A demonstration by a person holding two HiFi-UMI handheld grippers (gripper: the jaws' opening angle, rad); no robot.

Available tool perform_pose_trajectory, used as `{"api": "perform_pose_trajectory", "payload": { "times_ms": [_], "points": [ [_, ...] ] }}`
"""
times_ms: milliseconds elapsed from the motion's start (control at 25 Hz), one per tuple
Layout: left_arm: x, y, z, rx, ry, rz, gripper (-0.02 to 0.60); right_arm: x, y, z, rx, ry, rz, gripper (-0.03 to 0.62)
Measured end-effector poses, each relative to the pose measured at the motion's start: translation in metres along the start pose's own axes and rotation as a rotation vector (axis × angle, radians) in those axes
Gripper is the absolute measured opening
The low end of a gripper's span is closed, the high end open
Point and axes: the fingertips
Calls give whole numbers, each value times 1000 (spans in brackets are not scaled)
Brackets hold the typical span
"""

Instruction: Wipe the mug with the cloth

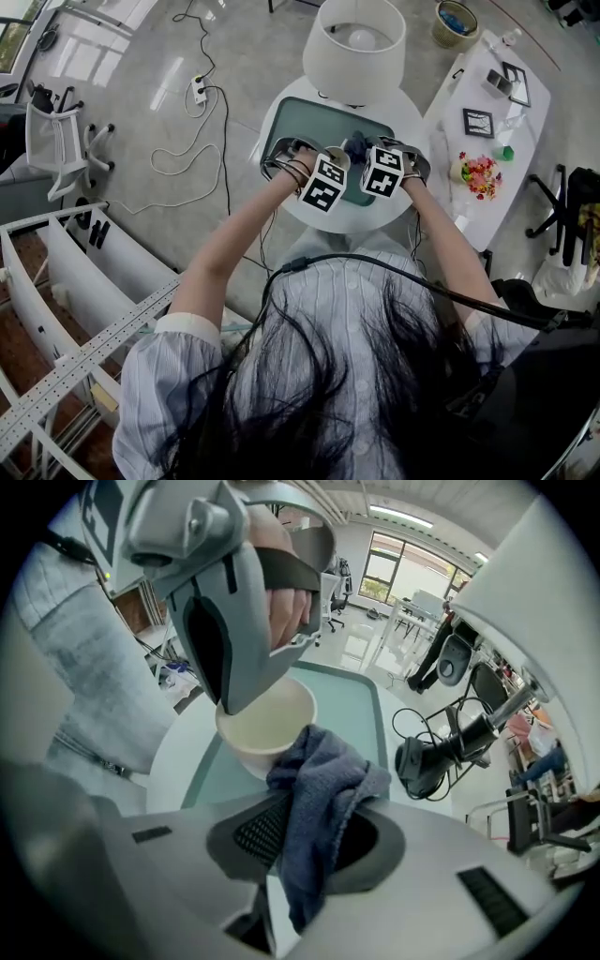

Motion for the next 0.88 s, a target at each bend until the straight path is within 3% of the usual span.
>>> {"api": "perform_pose_trajectory", "payload": {
  "times_ms": [80, 160, 280, 480, 600, 760, 880],
  "points": [
    [-4, 0, -1, -14, -29, -12, 40, 1, 1, -2, 2, -8, 32, 94],
    [-11, 0, -3, -27, -104, -95, 41, 2, 0, -5, 11, -34, 109, 94],
    [-21, 4, -16, -66, -267, -292, 41, 2, -4, -14, 34, -88, 267, 94],
    [-22, 20, -53, -202, -516, -640, 40, 7, -10, -30, 75, -211, 611, 94],
    [-15, 24, -69, -272, -630, -824, 40, 4, -11, -41, 92, -297, 782, 94],
    [5, 25, -89, -365, -735, -1070, 40, -3, -8, -61, 133, -384, 930, 94],
    [15, 21, -96, -396, -818, -1197, 40, -9, -2, -74, 151, -449, 1024, 94]
  ]
}}
Point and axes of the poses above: the fingertips, and each gripper's own axes: z forward along the fingers, y to its left, x out of its underside, and after that the axes turned 1 degree about y, right-handed
